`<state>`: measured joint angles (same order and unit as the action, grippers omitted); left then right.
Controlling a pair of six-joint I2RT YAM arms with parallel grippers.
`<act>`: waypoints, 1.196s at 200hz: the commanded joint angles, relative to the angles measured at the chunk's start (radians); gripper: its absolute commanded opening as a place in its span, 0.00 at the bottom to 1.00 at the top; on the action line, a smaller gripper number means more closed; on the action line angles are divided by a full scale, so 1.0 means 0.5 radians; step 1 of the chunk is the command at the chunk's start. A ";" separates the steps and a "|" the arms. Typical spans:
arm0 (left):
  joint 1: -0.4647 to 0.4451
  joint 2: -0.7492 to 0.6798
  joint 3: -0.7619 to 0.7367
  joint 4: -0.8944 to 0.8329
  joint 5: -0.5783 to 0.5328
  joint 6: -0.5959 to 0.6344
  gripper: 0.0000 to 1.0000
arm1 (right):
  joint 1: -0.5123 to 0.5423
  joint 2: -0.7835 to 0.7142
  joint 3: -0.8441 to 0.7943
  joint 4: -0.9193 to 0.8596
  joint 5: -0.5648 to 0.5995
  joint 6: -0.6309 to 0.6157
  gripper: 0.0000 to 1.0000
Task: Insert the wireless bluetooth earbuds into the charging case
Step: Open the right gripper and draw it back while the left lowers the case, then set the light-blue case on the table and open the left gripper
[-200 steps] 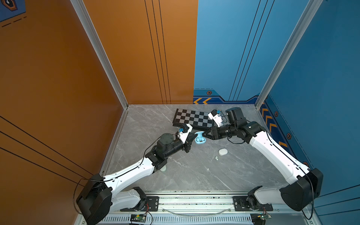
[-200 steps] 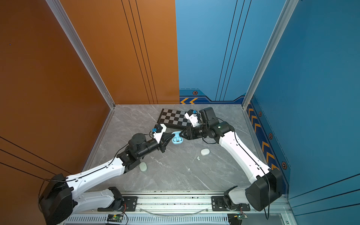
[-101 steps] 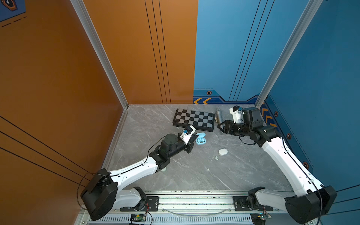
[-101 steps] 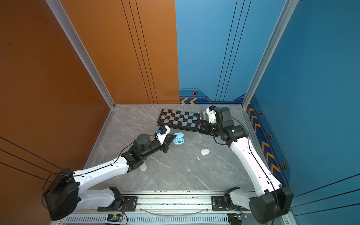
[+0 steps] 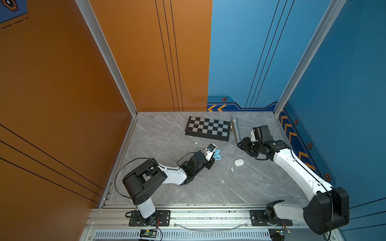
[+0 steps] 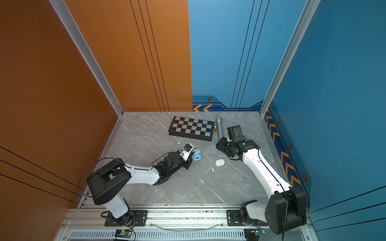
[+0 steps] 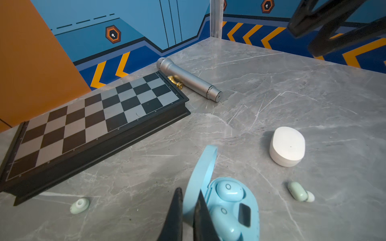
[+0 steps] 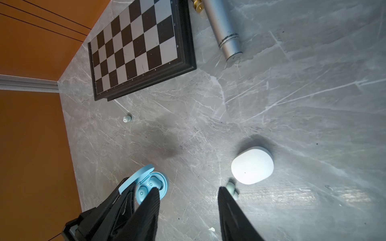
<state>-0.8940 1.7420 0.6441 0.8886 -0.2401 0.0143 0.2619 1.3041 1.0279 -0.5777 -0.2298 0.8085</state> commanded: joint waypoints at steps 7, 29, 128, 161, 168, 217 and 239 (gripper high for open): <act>-0.118 0.118 -0.040 0.357 -0.444 -0.126 0.00 | 0.030 0.067 -0.001 0.077 0.090 0.116 0.48; -0.152 0.195 -0.043 0.425 -0.526 -0.119 0.00 | 0.060 0.114 0.013 0.103 0.104 0.135 0.48; -0.145 0.340 -0.041 0.419 -0.584 -0.111 0.01 | 0.110 0.184 0.052 0.131 0.067 0.111 0.51; -0.124 0.368 -0.043 0.416 -0.558 -0.143 0.04 | 0.110 0.191 0.059 0.131 0.061 0.106 0.51; -0.120 0.372 -0.043 0.416 -0.531 -0.152 0.04 | 0.109 0.190 0.061 0.131 0.064 0.107 0.51; -0.080 0.420 -0.044 0.413 -0.365 -0.214 0.12 | 0.116 0.221 0.085 0.128 0.016 0.122 0.52; -0.070 0.439 -0.037 0.405 -0.319 -0.224 0.13 | 0.125 0.230 0.100 0.122 -0.001 0.119 0.51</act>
<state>-0.9401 1.9438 0.6292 1.0782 -0.4442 -0.0761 0.3145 1.4090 1.0435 -0.5262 -0.2096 0.8631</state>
